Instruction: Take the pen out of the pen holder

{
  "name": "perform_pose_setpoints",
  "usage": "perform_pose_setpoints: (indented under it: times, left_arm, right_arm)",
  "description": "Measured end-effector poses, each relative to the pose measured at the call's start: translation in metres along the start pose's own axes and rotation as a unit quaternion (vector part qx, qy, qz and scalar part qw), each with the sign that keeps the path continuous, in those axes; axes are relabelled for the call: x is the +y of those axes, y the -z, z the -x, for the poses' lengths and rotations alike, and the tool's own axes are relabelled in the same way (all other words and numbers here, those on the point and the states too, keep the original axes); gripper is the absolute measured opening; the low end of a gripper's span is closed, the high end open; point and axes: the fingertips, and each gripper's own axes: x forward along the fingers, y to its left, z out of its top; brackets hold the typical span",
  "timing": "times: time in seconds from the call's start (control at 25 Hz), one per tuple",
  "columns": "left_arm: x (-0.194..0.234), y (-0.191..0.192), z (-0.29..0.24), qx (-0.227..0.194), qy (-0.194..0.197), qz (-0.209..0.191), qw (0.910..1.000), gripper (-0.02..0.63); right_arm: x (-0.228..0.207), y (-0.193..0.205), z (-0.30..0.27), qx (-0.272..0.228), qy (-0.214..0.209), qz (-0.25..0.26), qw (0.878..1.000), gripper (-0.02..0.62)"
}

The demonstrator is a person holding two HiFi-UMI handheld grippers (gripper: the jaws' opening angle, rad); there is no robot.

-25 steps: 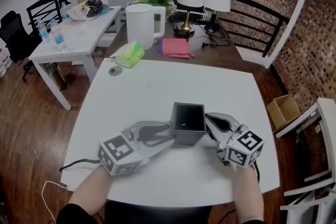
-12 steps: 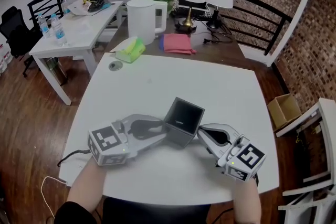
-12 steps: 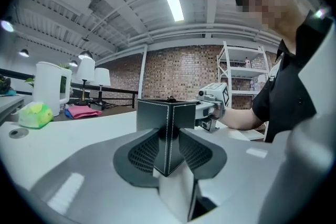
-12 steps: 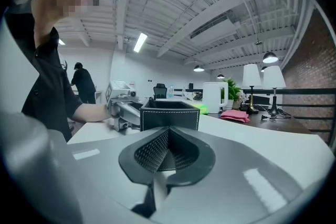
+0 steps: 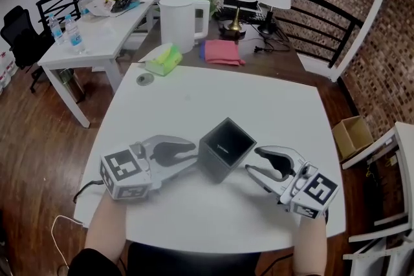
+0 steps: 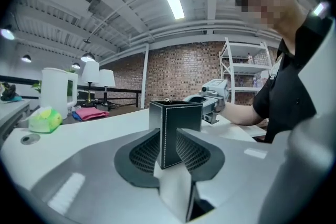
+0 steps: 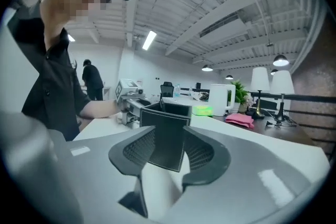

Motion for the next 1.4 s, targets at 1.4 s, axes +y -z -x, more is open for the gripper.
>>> perform_pose_setpoints:
  times: [1.4]
  left_arm:
    - [0.024,0.006,-0.006,-0.006,-0.017,0.023,0.9996,0.097]
  right_arm:
    - [0.045,0.009,-0.014,0.013,-0.063,0.026,0.998,0.164]
